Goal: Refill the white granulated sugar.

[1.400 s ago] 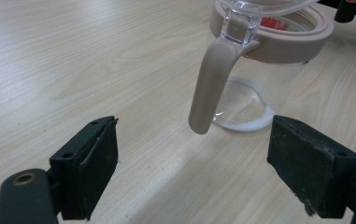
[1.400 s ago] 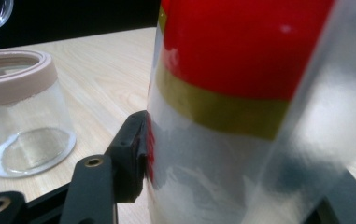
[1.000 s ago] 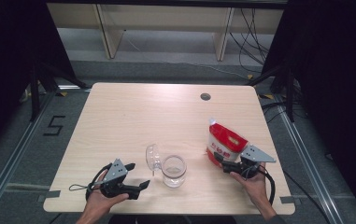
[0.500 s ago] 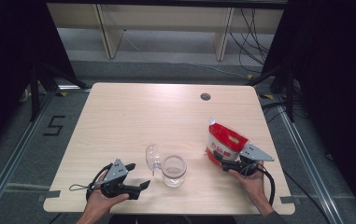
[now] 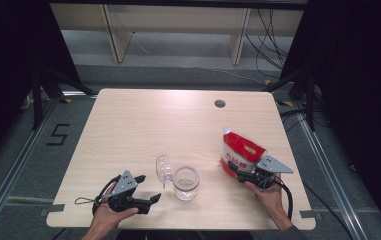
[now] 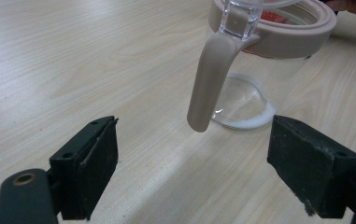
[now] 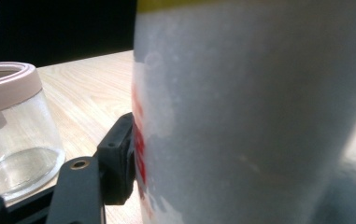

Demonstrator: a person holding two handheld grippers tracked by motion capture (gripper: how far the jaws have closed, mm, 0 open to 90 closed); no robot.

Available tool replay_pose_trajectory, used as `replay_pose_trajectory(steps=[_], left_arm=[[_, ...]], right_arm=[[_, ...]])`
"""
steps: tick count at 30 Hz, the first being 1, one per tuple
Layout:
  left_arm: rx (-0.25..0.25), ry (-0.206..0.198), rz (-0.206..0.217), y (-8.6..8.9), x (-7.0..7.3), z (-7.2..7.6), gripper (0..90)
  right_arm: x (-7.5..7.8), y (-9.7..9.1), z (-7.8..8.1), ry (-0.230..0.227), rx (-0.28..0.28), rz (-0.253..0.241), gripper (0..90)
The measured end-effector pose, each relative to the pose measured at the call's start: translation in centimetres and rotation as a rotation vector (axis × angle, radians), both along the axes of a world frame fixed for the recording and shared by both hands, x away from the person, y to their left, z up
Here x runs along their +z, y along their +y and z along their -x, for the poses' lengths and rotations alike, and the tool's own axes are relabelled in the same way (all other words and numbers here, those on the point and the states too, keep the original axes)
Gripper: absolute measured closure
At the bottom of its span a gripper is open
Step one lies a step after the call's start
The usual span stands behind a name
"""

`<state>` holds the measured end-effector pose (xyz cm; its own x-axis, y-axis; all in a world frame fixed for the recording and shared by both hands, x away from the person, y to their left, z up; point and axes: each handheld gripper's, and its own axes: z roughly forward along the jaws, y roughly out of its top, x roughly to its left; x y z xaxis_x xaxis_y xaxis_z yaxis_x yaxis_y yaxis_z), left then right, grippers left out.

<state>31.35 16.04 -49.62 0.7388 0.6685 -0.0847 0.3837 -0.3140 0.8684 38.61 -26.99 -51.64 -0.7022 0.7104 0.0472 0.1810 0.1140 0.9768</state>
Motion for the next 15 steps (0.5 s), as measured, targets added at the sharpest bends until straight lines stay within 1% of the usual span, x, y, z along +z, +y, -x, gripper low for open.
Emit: replay_pose_trajectory(steps=[1,2,3,4,5,6,7,8,9,10,11,12,13,14,15], left_arm=[[0.0,0.0,-0.001,0.0,0.0,0.0,16.0],[0.002,0.001,-0.002,-0.01,0.02,0.02,16.0],[0.002,0.0,-0.002,-0.02,0.02,0.03,16.0],[0.002,0.0,-0.003,-0.02,0.03,0.04,16.0],[0.002,0.001,-0.002,-0.04,0.02,0.05,16.0],[0.016,0.016,0.01,-0.13,-0.02,0.18,16.0],[0.01,0.015,0.015,-0.13,-0.05,0.14,16.0],[0.01,0.015,0.014,-0.12,-0.03,0.16,16.0],[0.01,0.014,0.013,-0.09,0.0,0.15,16.0],[0.002,0.01,0.01,-0.04,0.02,0.09,16.0],[0.002,0.008,0.012,0.0,0.02,0.07,16.0],[0.004,0.011,0.014,0.0,0.01,0.08,16.0],[0.007,0.012,0.016,0.0,0.0,0.09,16.0],[0.007,0.012,0.017,-0.01,0.0,0.09,16.0],[0.005,0.01,0.016,-0.01,0.02,0.1,16.0]], right_arm=[[0.04,-0.03,0.0,0.009,0.007,0.006,39.2],[0.04,-0.05,-0.03,0.006,0.009,0.006,40.4],[0.01,-0.14,-0.28,-0.023,0.012,0.011,41.2],[0.13,-0.14,-0.1,-0.006,0.022,0.026,41.8],[0.16,-0.07,-0.11,-0.008,0.023,0.025,42.2],[0.18,-0.05,-0.12,-0.01,0.022,0.029,42.5],[0.27,-0.07,-0.05,-0.002,0.019,0.037,42.7],[0.34,-0.06,-0.03,0.003,0.019,0.039,43.1],[0.36,0.03,0.12,0.016,0.008,0.029,43.2],[0.41,-0.08,-0.14,-0.01,0.028,0.048,43.4],[0.5,-0.03,0.13,0.014,0.005,0.046,43.6],[0.48,0.04,0.19,0.006,-0.005,0.031,43.8],[0.54,0.01,0.13,-0.015,0.003,0.033,43.9],[0.59,0.01,0.07,-0.008,0.031,0.03,44.0],[0.66,0.03,0.24,0.026,0.04,0.021,44.2]])
